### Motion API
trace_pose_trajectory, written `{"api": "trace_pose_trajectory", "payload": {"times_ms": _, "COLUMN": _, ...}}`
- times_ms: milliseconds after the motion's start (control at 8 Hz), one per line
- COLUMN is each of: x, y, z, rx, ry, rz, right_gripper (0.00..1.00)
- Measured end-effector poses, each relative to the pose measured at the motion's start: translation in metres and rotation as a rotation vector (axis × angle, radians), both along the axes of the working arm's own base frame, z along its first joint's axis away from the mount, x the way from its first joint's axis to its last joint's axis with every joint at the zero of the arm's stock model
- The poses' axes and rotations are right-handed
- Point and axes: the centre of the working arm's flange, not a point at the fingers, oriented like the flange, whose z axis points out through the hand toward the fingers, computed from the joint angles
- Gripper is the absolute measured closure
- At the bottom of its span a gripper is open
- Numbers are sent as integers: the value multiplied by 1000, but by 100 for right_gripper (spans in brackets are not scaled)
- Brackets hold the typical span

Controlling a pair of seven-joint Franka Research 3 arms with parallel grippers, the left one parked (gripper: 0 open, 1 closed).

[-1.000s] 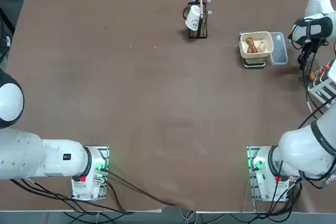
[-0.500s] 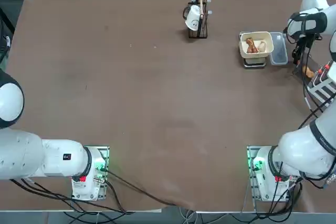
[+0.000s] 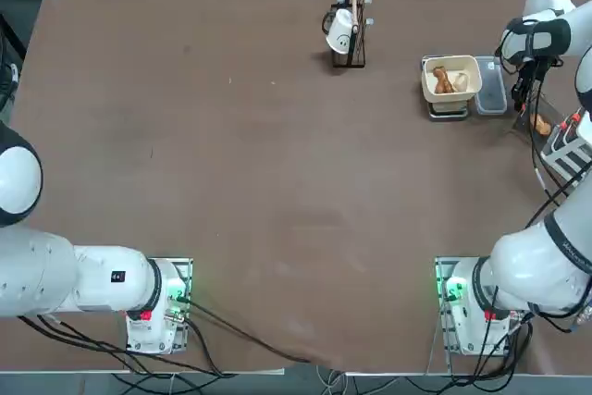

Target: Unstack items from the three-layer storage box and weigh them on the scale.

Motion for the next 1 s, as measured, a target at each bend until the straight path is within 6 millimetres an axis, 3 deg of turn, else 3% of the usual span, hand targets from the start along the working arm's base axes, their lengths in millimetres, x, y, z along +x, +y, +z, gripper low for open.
{"api": "trace_pose_trajectory", "payload": {"times_ms": 125, "x": 1, "y": 0, "z": -1, "rx": -1, "ry": 2, "rz": -1, "right_gripper": 89}}
{"api": "trace_pose_trajectory", "payload": {"times_ms": 250, "x": 3, "y": 2, "z": 0, "rx": 5, "ry": -5, "rz": -6, "right_gripper": 78}}
{"api": "trace_pose_trajectory", "payload": {"times_ms": 750, "x": 33, "y": 28, "z": 29, "rx": 19, "ry": -27, "rz": -18, "right_gripper": 4}}
{"api": "trace_pose_trajectory", "payload": {"times_ms": 1000, "x": 35, "y": 16, "z": 58, "rx": 13, "ry": -3, "rz": -63, "right_gripper": 1}}
